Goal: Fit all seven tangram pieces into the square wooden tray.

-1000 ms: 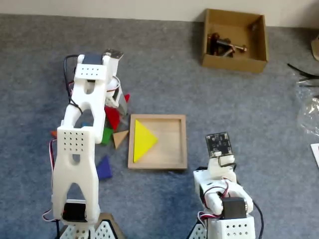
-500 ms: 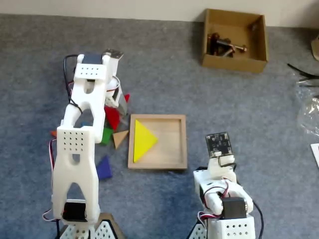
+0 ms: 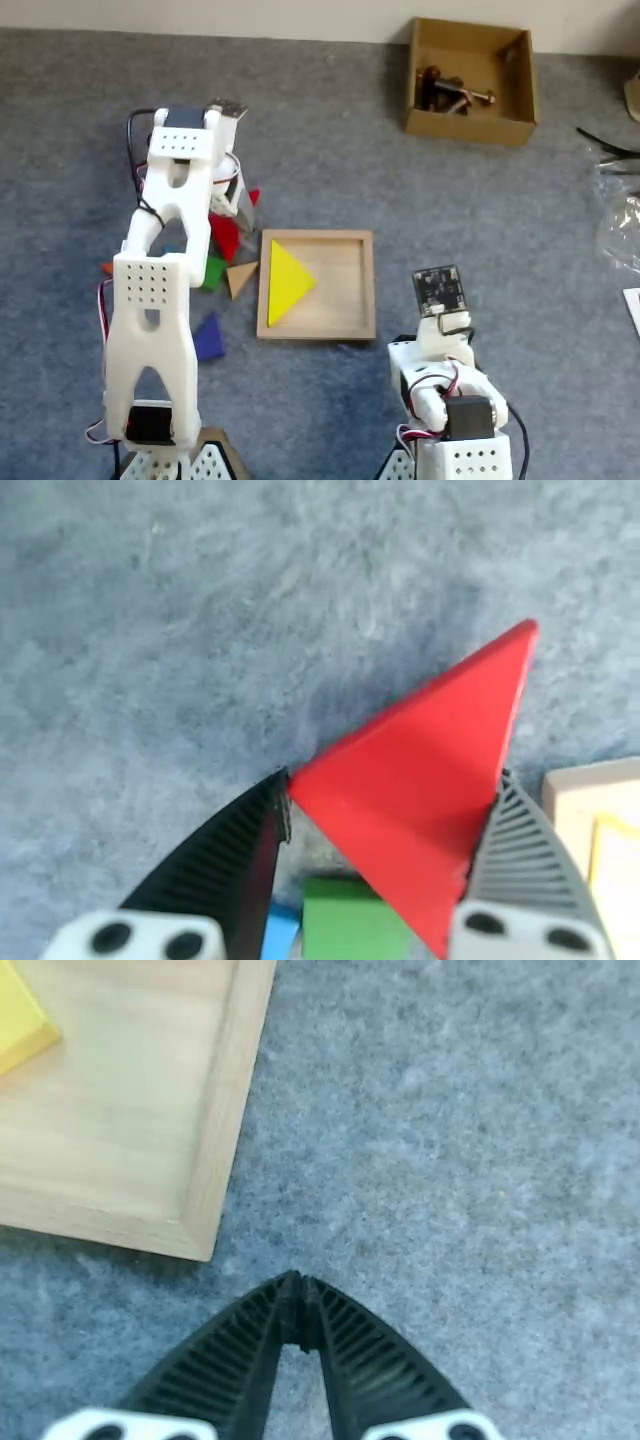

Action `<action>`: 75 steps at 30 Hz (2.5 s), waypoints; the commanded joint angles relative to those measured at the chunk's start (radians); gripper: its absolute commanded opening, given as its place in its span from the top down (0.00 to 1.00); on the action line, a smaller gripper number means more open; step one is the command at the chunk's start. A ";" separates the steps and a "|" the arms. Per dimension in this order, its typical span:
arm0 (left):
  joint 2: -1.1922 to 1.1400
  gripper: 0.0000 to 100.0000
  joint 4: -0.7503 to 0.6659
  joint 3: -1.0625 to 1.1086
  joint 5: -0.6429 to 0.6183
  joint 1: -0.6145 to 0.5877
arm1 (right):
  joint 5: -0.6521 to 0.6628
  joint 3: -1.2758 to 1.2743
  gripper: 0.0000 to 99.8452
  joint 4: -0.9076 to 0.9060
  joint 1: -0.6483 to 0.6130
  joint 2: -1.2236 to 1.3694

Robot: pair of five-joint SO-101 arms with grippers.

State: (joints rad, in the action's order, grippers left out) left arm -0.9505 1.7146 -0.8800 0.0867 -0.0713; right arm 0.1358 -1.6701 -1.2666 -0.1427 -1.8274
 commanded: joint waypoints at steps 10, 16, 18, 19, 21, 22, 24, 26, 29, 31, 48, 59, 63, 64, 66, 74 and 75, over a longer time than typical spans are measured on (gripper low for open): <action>0.143 1.00 0.026 -0.050 0.005 0.033 | -0.008 -0.117 0.99 0.018 -0.010 -0.008; 0.156 1.00 0.038 -0.050 0.003 0.056 | -0.008 -0.117 0.99 0.018 -0.010 -0.008; 0.177 1.00 0.040 -0.038 0.003 0.068 | -0.008 -0.117 0.99 0.018 -0.010 -0.008; 0.194 1.00 0.040 -0.022 0.003 0.074 | -0.008 -0.117 0.99 0.018 -0.010 -0.008; 0.243 1.00 0.040 0.025 0.003 0.091 | -0.008 -0.117 0.99 0.018 -0.010 -0.008; 0.269 1.00 0.040 0.058 0.003 0.105 | -0.008 -0.117 0.99 0.018 -0.010 -0.008; 0.326 1.00 0.038 0.116 0.003 0.133 | -0.008 -0.117 0.99 0.018 -0.010 -0.008; 0.380 1.00 0.037 0.168 0.005 0.166 | -0.008 -0.117 0.99 0.018 -0.010 -0.008; 0.440 1.00 0.037 0.226 0.005 0.208 | -0.008 -0.117 0.99 0.018 -0.010 -0.008; 0.466 1.00 0.035 0.259 0.006 0.225 | -0.008 -0.117 0.99 0.018 -0.010 -0.008; 0.492 1.00 0.037 0.346 0.006 0.340 | -0.008 -0.117 0.99 0.018 -0.010 -0.008; 0.490 1.00 0.037 0.364 0.006 0.377 | -0.008 -0.117 0.99 0.018 -0.010 -0.008; 0.492 1.00 0.037 0.389 0.051 0.420 | -0.008 -0.117 0.99 0.018 -0.010 -0.008; 0.492 1.00 0.037 0.392 0.077 0.429 | -0.008 -0.117 0.99 0.018 -0.010 -0.008; 0.493 1.00 0.037 0.409 0.106 0.444 | -0.008 -0.117 0.99 0.018 -0.010 -0.008; 0.492 1.00 0.034 0.417 0.114 0.452 | -0.008 -0.117 0.99 0.018 -0.010 -0.008; 0.492 1.00 0.034 0.417 0.114 0.452 | -0.008 -0.117 0.99 0.018 -0.010 -0.008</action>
State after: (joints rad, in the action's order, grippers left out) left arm -0.5409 1.7392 -0.4565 0.1910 0.3598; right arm 0.1358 -1.6701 -1.2666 -0.1427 -1.8274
